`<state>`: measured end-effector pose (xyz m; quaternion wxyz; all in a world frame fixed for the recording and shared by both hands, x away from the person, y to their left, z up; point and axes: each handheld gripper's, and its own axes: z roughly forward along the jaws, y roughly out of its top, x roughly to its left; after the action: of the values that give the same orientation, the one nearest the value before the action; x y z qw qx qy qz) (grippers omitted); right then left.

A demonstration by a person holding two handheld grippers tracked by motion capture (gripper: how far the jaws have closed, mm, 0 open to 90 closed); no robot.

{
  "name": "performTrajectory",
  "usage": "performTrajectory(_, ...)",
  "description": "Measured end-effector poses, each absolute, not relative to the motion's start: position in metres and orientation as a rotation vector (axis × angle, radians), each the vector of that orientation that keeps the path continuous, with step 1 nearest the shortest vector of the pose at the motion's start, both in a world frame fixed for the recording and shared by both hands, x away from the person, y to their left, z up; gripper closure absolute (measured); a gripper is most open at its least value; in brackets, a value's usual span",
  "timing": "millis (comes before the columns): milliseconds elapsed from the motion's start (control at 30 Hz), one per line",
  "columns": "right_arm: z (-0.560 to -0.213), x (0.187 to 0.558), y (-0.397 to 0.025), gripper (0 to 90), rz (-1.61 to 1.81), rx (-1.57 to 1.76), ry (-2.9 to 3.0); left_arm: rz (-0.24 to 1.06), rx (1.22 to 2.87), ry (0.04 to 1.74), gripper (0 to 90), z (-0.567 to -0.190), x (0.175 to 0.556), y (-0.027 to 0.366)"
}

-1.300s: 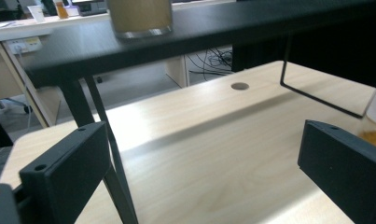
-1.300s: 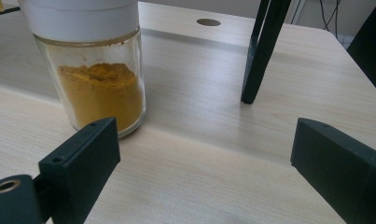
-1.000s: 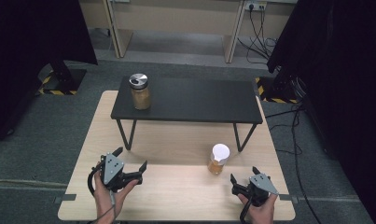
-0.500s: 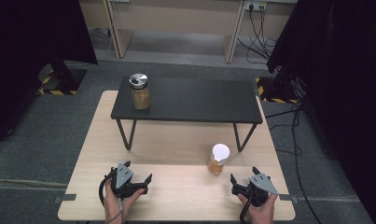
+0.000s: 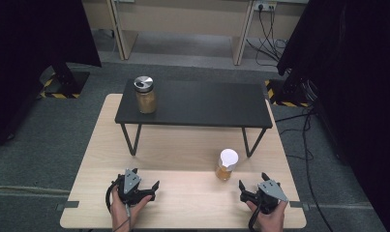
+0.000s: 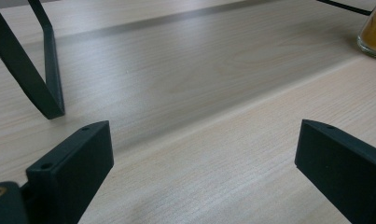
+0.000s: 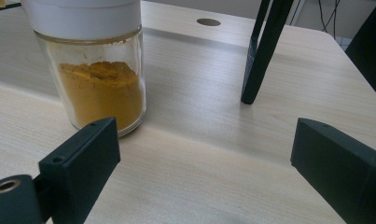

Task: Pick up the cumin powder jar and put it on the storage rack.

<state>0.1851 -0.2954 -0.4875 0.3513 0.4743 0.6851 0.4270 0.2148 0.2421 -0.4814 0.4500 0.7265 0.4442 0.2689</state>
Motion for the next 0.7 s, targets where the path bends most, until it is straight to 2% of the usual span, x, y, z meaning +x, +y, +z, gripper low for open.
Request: performTrajectory(700, -0.4878, 0.1862, -0.2958, 8.0, 1.114, 1.222, 1.778, 0.675, 1.800, 1.134, 3.7, -0.4792, 0.2159, 0.2379)
